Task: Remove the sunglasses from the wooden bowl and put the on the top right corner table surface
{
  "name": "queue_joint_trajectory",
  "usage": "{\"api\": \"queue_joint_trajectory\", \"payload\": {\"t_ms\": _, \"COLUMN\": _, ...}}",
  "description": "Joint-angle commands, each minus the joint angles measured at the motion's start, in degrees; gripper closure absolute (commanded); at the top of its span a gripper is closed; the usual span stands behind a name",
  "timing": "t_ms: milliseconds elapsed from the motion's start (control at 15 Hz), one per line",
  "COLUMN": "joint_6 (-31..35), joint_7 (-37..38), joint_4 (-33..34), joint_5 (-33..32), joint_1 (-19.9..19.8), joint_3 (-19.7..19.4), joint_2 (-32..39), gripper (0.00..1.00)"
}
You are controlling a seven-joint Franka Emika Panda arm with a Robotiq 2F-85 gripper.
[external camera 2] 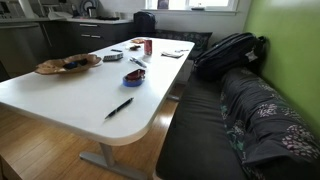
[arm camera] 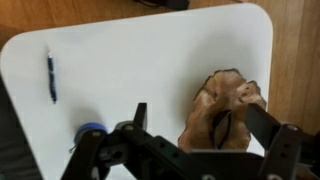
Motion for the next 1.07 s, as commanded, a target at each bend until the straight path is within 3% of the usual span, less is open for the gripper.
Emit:
{"api": "queue_joint_trajectory", "payload": {"t_ms": 0, "joint_6": 4.6, "joint_7": 0.7, "joint_4": -4.4, "joint_5": 6.3, "joint_1": 4.2, "joint_3": 3.2, "joint_2": 6.8, "gripper": 0.0}}
{"api": "queue_joint_trajectory", "payload": {"t_ms": 133, "joint_6": 9.2, "joint_7": 3.0, "joint_4": -5.5, "joint_5": 6.1, "joint_1": 4.2, "joint_3": 5.1, "joint_2": 10.4, "gripper": 0.0}}
{"api": "queue_joint_trajectory", "payload": {"t_ms": 200, "joint_6": 6.7, "joint_7": 1.8, "joint_4": -5.0, "joint_5": 4.8, "joint_1": 4.1, "joint_3": 4.2, "joint_2": 7.2, "gripper": 0.0}}
{"api": "queue_joint_trajectory", "payload": {"t_ms": 600, "joint_6": 8.7, "joint_7": 2.5, "joint_4": -5.0, "joint_5": 4.9, "joint_1": 4.2, "joint_3": 5.0, "joint_2": 10.8, "gripper": 0.0}}
{"api": "queue_joint_trajectory", "payload": {"t_ms": 1000, "joint_6": 40.3, "joint_7": 11.1, "joint_4": -9.5, "joint_5": -1.5, "joint_1": 2.8, "joint_3": 10.8, "joint_2": 20.1, "gripper": 0.0}}
